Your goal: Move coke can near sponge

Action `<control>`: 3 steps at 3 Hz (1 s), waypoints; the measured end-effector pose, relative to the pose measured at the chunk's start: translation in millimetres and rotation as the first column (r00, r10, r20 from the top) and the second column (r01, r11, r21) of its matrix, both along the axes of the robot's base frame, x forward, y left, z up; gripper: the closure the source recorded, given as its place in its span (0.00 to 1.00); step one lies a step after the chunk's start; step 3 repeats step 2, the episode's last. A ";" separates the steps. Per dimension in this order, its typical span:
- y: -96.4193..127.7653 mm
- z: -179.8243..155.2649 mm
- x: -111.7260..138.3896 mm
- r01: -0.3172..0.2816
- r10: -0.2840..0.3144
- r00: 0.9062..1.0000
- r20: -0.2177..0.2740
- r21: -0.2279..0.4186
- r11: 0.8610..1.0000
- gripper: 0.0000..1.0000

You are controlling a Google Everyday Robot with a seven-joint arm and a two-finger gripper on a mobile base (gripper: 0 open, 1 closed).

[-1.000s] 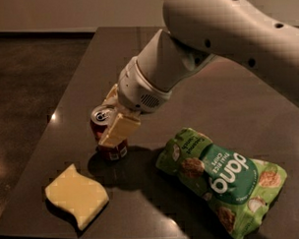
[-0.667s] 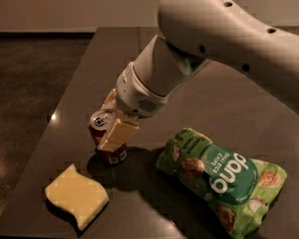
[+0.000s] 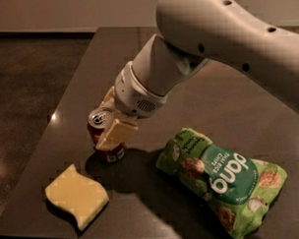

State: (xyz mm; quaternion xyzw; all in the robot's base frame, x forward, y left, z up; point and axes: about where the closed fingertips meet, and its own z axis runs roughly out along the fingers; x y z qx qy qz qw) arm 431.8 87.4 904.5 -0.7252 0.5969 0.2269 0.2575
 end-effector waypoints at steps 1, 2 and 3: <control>1.0 0.6 -1.2 -0.002 0.002 1.000 0.002 -0.002 1.000 0.00; 1.0 0.7 -1.3 -0.002 0.002 1.000 0.002 -0.002 1.000 0.00; 1.0 0.7 -1.3 -0.002 0.002 1.000 0.002 -0.002 1.000 0.00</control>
Offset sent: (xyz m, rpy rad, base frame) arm -0.0012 0.0010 0.0006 -0.0016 -0.0021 0.0022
